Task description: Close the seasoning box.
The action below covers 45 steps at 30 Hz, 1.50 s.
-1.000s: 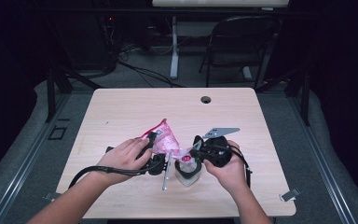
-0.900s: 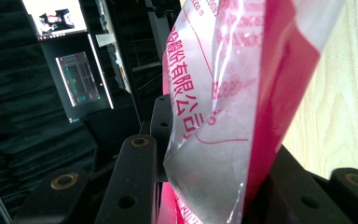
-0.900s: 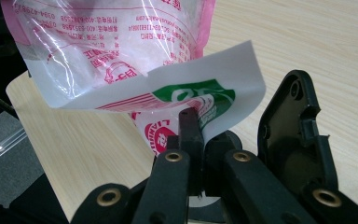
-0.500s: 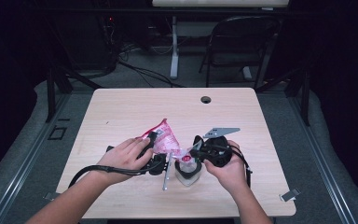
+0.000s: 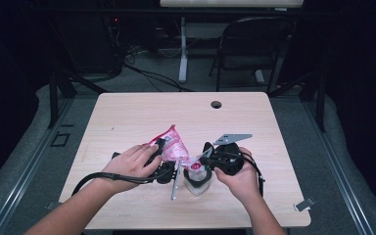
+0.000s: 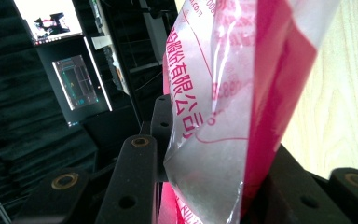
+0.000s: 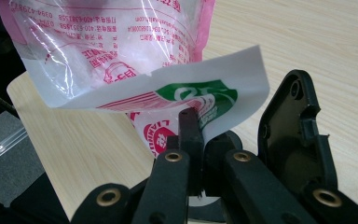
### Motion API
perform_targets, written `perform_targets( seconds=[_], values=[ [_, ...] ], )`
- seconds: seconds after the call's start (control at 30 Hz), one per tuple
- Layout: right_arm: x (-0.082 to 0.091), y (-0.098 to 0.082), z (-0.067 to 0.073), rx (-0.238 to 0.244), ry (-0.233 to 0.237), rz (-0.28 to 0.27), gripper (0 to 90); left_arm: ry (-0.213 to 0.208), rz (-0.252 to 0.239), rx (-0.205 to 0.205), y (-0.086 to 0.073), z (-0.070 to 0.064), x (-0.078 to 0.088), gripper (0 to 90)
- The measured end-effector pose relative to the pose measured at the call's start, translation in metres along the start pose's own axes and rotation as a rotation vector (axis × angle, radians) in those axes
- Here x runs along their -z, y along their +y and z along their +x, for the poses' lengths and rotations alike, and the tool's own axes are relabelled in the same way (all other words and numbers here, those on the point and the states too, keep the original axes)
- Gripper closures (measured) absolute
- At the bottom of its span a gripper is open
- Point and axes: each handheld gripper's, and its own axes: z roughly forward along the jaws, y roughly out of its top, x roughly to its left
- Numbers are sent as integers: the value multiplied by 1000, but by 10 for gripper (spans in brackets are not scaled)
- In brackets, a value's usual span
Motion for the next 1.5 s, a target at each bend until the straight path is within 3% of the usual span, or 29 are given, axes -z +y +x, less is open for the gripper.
perform_targets(
  seconds=[1.5],
  values=[
    [0, -1, -2, -4, -15, 2, 900, 12, -4, -75, 9, 5, 6, 738]
  ],
)
